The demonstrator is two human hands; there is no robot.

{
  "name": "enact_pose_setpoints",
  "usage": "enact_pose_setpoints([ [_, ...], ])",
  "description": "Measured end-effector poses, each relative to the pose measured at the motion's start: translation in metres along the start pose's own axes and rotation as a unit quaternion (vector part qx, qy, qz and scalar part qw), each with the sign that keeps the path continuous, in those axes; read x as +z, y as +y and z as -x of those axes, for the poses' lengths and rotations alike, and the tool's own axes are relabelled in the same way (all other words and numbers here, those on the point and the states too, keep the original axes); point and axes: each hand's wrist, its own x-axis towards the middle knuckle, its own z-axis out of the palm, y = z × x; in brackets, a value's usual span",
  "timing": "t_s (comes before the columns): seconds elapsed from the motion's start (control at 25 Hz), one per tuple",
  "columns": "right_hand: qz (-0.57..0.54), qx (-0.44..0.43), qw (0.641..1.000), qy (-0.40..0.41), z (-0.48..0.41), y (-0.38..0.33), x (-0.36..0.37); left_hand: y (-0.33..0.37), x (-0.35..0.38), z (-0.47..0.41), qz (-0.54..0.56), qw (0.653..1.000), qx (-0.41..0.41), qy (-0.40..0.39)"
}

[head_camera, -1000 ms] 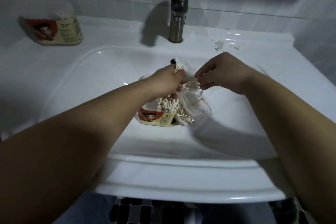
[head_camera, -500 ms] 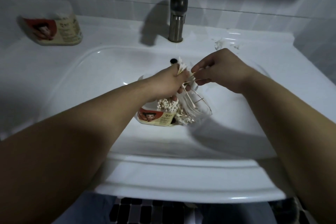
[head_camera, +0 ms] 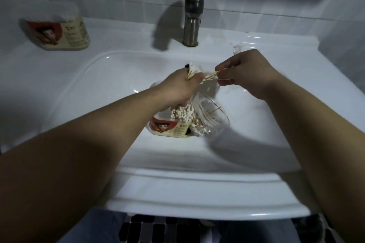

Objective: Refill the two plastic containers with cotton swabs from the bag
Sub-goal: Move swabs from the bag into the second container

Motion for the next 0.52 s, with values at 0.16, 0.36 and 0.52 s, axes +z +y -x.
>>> enact_pose_setpoints([
  [0.16, 0.007, -0.009, 1.0, -0.025, 0.001, 0.001, 0.002, 0.006, -0.008, -0.002, 0.018, 0.996, 0.02, 0.08],
  [0.36, -0.027, -0.052, 0.995, -0.08, 0.008, -0.006, 0.011, 0.012, -0.007, 0.006, -0.021, 0.998, 0.057, -0.009],
  [0.52, -0.117, -0.04, 0.988, -0.091, 0.01, -0.004, 0.018, 0.011, -0.011, 0.009, -0.023, 0.996, 0.058, -0.058],
])
